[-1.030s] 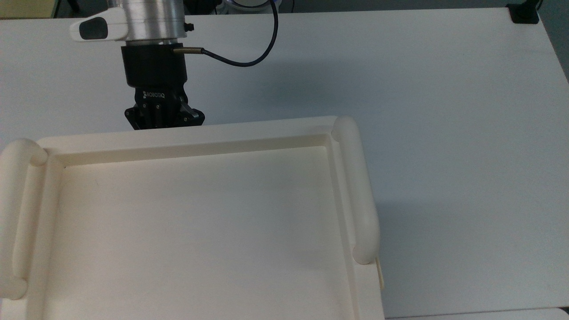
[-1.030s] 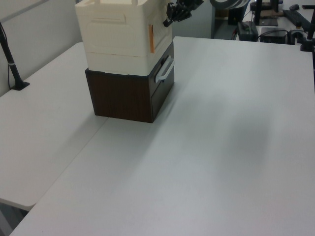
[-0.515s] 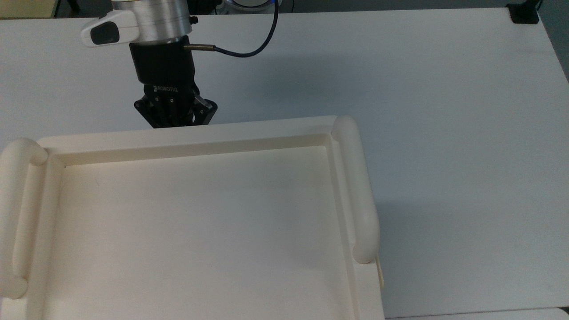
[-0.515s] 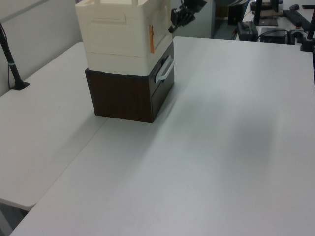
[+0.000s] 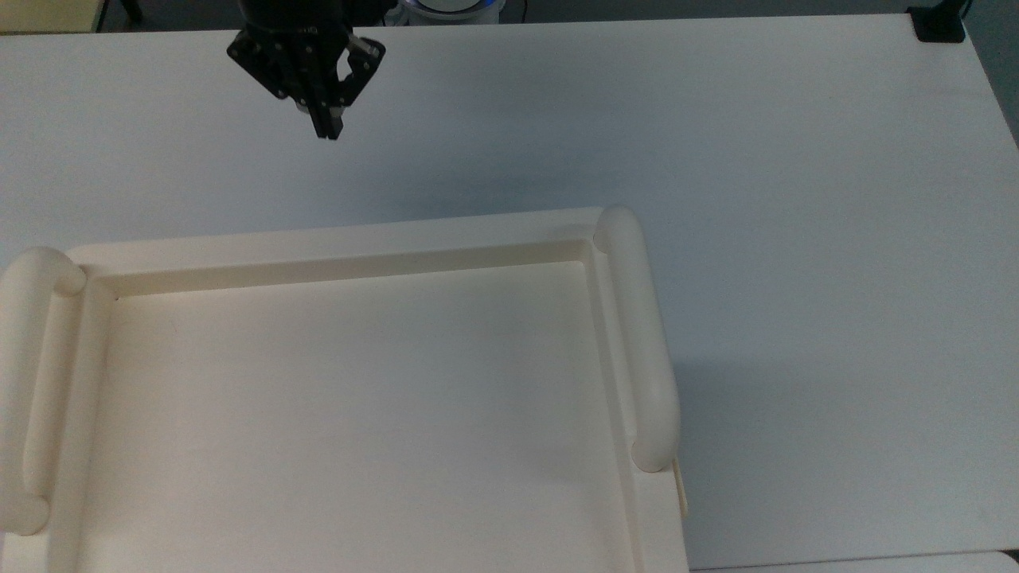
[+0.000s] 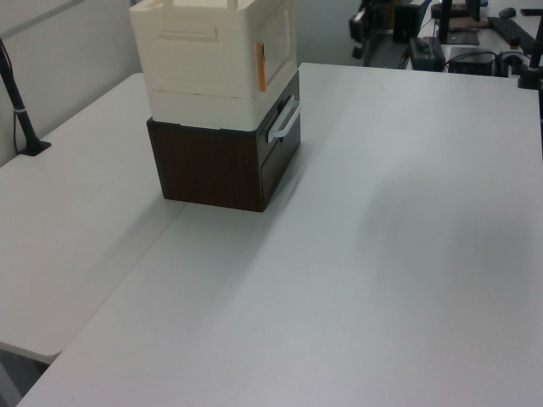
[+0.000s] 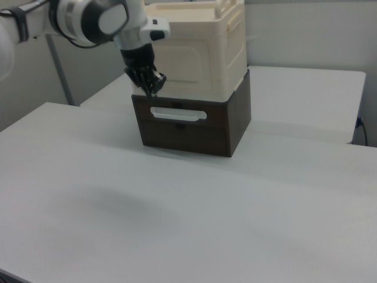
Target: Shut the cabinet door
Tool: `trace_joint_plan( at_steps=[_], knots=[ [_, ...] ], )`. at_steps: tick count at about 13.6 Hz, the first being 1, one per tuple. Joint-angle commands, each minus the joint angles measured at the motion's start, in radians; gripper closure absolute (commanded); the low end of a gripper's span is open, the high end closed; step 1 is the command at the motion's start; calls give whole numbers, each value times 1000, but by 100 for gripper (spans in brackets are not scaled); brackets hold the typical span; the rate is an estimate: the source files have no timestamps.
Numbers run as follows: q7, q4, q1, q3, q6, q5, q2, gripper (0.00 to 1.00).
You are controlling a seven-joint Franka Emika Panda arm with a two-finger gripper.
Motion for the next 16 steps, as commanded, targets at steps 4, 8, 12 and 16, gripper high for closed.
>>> trace_joint_plan(
  at_steps=[4, 8, 12, 16],
  knots=[
    [-27, -96, 60, -17, -264, -66, -213, 0],
    [-32, -131, 123, -18, -289, -97, -231, 0],
    [-36, -129, 103, -18, -155, -80, -195, 0],
    [-35, -128, 103, -18, -141, -82, -187, 0]
  ],
)
